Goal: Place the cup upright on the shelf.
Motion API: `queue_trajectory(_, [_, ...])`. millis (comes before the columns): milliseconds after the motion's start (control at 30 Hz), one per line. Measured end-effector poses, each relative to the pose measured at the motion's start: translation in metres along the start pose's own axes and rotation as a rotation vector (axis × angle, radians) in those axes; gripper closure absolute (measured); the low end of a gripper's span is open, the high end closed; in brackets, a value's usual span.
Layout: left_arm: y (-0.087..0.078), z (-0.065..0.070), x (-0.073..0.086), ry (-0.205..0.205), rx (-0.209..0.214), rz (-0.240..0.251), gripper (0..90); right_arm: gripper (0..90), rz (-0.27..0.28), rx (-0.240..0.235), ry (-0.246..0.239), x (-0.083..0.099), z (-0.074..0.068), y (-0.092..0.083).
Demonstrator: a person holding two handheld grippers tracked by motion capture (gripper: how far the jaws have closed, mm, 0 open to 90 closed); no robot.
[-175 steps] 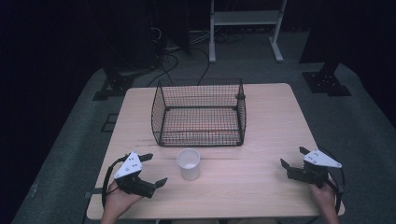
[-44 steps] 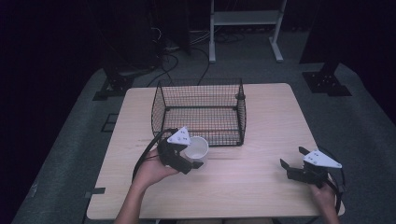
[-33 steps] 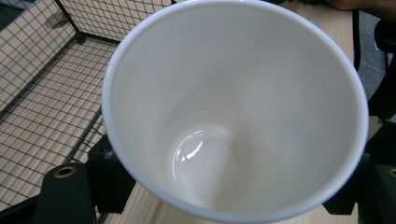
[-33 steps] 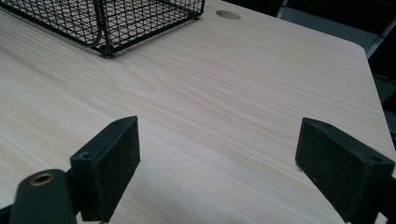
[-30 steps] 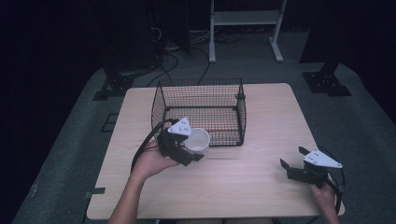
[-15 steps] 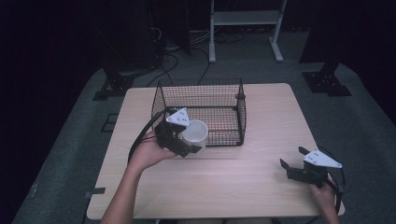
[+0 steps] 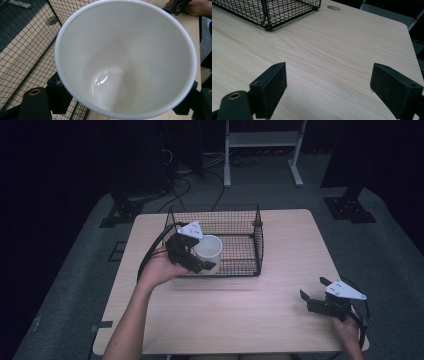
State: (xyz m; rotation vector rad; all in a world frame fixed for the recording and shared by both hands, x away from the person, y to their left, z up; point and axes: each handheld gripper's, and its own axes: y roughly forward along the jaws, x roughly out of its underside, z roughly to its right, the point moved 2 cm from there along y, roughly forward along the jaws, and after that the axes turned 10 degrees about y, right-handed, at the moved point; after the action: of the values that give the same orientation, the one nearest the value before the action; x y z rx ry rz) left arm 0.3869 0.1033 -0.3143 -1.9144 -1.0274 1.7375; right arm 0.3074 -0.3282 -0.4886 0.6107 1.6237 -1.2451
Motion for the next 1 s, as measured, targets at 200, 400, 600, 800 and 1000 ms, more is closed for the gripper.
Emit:
queue_trajectory(200, [0.001,-0.012,-0.003,-0.01,-0.004,-0.013,21.5,13.1,0.002,0.001,0.001,0.0,0.0,0.0])
queue_trajectory(400, [0.002,-0.024,-0.008,-0.015,-0.014,-0.012,21.5,13.1,0.007,-0.001,0.001,0.0,0.001,0.0])
queue_trajectory(600, [0.007,-0.035,-0.01,-0.029,-0.015,-0.015,21.5,13.1,0.009,-0.001,0.006,0.0,0.001,0.0])
queue_trajectory(800, [0.012,-0.044,-0.012,-0.033,-0.018,-0.023,21.5,13.1,0.01,0.0,0.008,0.0,0.002,0.0])
queue_trajectory(1000, [0.019,-0.056,-0.013,-0.05,-0.018,-0.011,21.5,13.1,0.011,-0.001,0.011,0.0,0.002,0.0])
